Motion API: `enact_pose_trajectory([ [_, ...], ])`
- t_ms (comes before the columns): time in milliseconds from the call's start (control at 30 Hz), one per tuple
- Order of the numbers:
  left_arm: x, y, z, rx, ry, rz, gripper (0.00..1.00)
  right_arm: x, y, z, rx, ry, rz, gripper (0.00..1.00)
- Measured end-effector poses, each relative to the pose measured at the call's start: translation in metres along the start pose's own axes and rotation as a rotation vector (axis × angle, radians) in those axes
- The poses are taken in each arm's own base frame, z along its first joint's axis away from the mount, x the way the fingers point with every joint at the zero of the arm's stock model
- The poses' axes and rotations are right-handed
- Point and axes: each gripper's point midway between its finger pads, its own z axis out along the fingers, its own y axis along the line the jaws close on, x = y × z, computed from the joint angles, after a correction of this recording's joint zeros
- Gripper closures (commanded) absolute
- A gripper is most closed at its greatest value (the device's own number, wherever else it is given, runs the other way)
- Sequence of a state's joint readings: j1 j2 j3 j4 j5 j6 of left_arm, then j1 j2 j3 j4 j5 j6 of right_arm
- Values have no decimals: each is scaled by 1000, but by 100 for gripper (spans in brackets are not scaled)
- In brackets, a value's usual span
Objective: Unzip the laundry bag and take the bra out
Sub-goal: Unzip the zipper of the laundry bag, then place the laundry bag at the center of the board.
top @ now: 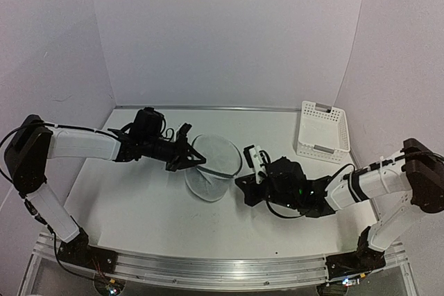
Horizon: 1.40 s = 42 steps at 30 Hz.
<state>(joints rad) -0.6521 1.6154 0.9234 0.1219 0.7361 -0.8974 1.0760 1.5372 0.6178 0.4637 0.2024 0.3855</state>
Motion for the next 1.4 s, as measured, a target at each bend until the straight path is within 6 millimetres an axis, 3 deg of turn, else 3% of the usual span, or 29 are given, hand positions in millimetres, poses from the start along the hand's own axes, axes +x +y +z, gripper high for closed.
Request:
enact_pose_trajectory([
  [167, -4, -13, -2, -3, 27, 92, 100, -8, -37, -9, 71, -23, 19, 100],
  [333, -7, -26, -5, -6, 49, 175, 100, -22, -54, -15, 104, -55, 3, 100],
  [533, -13, -30, -3, -29, 83, 234, 99, -19, -51, -16, 85, -28, -33, 100],
  [767, -29, -9, 3, -89, 108, 226, 92, -11, -32, -17, 46, -13, -37, 100],
  [933, -48, 1, 10, -129, 95, 237, 79, 0, -18, -12, 18, 14, -2, 100],
  [1100, -62, 15, 5, -210, 51, 231, 55, 11, -11, 7, 15, 57, 37, 100],
  [1167, -71, 23, 0, -258, 14, 225, 42, 10, -6, 13, 5, 60, 49, 100],
  [1300, -84, 33, -15, -353, -63, 221, 29, 0, 6, 23, -24, 47, 72, 100],
  [1400, -85, 26, -36, -390, -128, 217, 23, -11, 16, 30, -52, 35, 83, 100],
])
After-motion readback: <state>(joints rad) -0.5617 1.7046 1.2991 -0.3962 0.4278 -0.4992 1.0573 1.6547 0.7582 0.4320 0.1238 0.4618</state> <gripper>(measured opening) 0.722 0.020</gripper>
